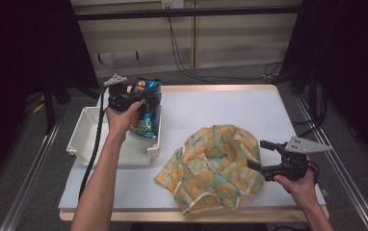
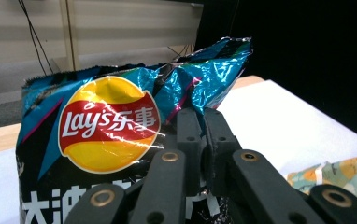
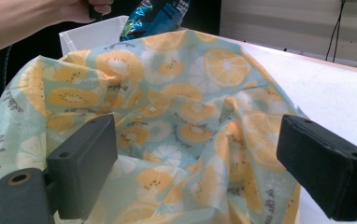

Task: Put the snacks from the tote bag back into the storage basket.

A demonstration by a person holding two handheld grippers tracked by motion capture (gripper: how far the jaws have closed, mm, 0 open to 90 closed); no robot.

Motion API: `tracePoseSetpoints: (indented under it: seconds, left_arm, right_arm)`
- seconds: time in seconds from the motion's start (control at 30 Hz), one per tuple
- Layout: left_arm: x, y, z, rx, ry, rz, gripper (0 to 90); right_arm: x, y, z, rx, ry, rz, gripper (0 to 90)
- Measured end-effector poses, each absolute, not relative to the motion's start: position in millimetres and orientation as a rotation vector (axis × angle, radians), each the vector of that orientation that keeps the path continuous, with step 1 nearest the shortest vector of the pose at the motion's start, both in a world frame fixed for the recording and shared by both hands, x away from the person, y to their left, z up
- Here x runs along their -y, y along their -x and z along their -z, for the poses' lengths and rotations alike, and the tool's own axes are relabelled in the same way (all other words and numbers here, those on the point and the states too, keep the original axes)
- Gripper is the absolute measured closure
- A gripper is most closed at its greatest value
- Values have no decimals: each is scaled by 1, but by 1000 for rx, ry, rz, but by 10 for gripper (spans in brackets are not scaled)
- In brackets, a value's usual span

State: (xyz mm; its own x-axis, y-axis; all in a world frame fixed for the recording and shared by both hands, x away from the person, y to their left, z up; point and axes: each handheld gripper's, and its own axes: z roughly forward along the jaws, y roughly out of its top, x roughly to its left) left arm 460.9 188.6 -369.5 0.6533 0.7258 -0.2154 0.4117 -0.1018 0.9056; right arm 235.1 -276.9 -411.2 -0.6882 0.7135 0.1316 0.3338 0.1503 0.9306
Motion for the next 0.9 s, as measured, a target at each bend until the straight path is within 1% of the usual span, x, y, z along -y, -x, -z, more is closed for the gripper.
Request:
tracePoseSetpoints:
  seconds: [0.3,0.37,0.5,0.57,0.6,0.9]
  left_arm:
    - [-184,-457,375,-907,-1776,-345,845]
    - [-184,-456,376,-904,-1790,-340,789]
    - [-181,-456,377,-902,-1793,-340,777]
    - [-181,-455,377,-899,-1804,-346,744]
    - [-180,-454,378,-904,-1809,-366,741]
    - [-182,-452,380,-902,-1837,-363,633]
  right_arm:
    - [275,-235,411,-2101,-1006,-1545,118]
    - [275,-236,411,-2100,-1004,-1544,118]
    - [275,-236,411,-2103,-1006,-1544,118]
    - [275,-236,411,-2104,-1005,-1545,118]
    - [275,-236,411,-2100,-1007,-1543,118]
    - [275,-235,410,-2102,-1001,-1541,118]
